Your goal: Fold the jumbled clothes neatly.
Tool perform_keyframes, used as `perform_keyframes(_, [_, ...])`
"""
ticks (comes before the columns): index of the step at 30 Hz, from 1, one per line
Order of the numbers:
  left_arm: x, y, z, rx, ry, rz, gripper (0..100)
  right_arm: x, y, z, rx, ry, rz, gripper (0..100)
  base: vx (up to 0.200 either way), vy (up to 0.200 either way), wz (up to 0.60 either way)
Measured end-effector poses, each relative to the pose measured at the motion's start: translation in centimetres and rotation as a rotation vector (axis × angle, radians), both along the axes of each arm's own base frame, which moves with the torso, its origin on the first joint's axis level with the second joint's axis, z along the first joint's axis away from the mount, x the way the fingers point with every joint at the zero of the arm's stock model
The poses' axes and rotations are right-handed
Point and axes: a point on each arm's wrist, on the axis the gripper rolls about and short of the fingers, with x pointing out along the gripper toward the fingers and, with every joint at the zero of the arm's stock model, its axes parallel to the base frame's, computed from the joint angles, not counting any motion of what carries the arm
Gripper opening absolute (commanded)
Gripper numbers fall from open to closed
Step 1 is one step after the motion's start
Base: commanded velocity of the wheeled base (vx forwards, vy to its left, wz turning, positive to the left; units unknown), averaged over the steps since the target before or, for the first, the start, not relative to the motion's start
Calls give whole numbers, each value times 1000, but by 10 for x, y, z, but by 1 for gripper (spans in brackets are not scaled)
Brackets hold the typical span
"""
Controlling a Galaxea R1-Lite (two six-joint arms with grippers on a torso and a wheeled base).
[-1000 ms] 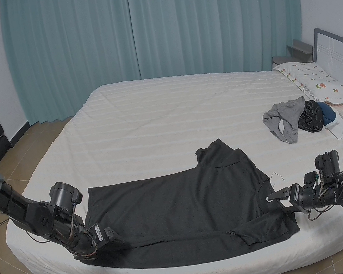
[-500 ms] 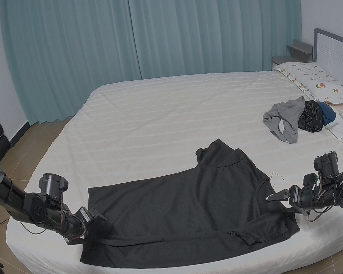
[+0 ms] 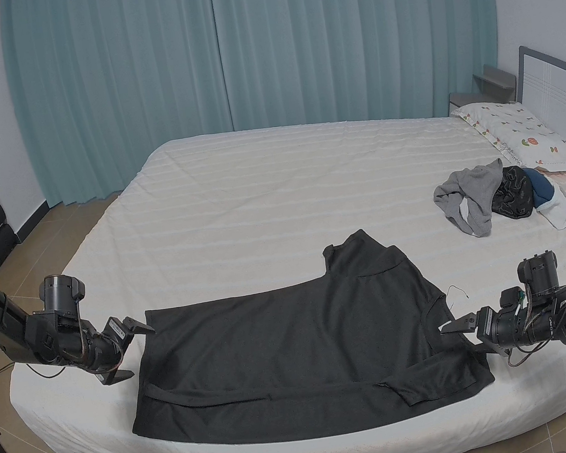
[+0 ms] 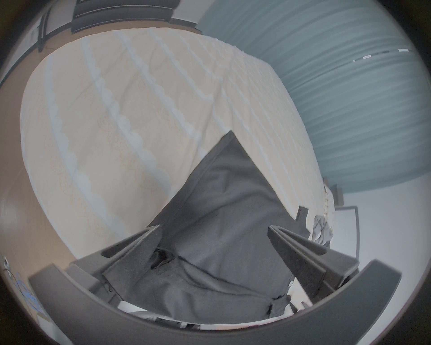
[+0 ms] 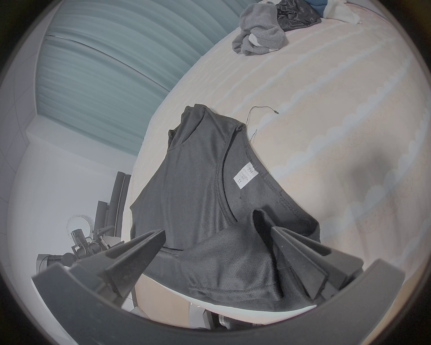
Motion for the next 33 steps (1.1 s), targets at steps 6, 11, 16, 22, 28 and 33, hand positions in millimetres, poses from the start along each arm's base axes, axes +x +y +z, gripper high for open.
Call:
perform_keyframes(6, [-10,-1,-9,45,25,-87,100,0,0,0,0,0,0,100,0,0,0])
perform_keyframes(11, [-11,-4,-13,46,38,-98,100,0,0,0,-1,-1,-1,100,0,0,0])
perform_keyframes(16, [-8,-10,-22,54,59,-115,0,0,0,0,-3,-2,-2,100,0,0,0])
perform_keyframes(22, [-6,-17,-29,82,80,-126,0,4,0,1,-3,-46,-5,100,0,0,0])
perform_keyframes(28, [-7,-17,-32,94,96,-121,0,9,-1,0,-11,-100,-22,100,0,0,0])
perform_keyframes(33, [-10,-12,-30,119,103,-84,0,9,-2,-2,-13,-110,-21,100,0,0,0])
